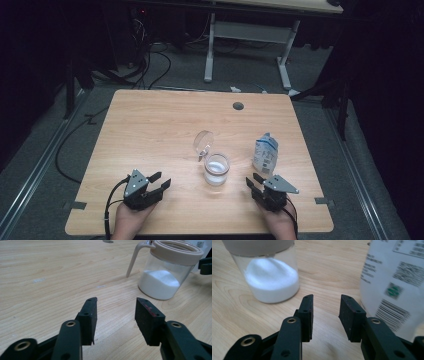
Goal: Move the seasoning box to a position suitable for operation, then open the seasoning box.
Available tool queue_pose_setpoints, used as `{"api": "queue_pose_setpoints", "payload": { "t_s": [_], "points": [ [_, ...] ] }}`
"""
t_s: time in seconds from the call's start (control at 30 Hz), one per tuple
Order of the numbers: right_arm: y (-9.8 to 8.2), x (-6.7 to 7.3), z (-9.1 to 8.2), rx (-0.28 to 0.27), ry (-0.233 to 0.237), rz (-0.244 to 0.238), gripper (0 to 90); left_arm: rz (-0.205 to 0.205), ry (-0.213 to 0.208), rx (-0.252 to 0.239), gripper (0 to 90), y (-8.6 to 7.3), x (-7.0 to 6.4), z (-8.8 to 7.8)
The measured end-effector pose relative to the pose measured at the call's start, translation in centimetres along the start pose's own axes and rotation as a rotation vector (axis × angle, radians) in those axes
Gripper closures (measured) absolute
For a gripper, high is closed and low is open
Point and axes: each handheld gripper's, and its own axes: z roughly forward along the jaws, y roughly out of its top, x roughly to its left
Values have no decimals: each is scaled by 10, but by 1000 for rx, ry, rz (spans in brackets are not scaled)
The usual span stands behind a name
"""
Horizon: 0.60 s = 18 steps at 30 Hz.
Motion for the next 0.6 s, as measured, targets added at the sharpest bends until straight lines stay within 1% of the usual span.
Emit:
{"api": "queue_pose_setpoints", "payload": {
  "t_s": [0.07, 0.13, 0.2, 0.3, 0.33, 0.4, 0.5, 0.53, 0.6],
  "points": [
    [3, 4, 4, -4, 9, -2, 646, 14, 12, 0, 525, 1, 0, -1],
    [4, 8, 8, -11, 14, -8, 649, 8, 10, 0, 509, 2, 0, -1],
    [7, 11, 11, -6, 10, -19, 653, 1, 7, -3, 518, 2, 0, -1],
    [11, 14, 15, -8, 16, -23, 671, 6, 20, -6, 531, 4, -2, 1],
    [12, 15, 17, -7, 16, -25, 679, 6, 15, -9, 545, 4, -3, 2],
    [14, 17, 18, -9, 22, -34, 699, 10, 20, -8, 568, 5, -5, 5],
    [16, 21, 19, -8, 33, -44, 746, -2, 28, -12, 620, 7, -5, 8],
    [17, 21, 18, -6, 37, -45, 774, -9, 24, -16, 638, 7, -5, 9],
    [18, 21, 18, -4, 52, -40, 836, -9, 27, -16, 681, 8, -6, 13]
  ]
}}
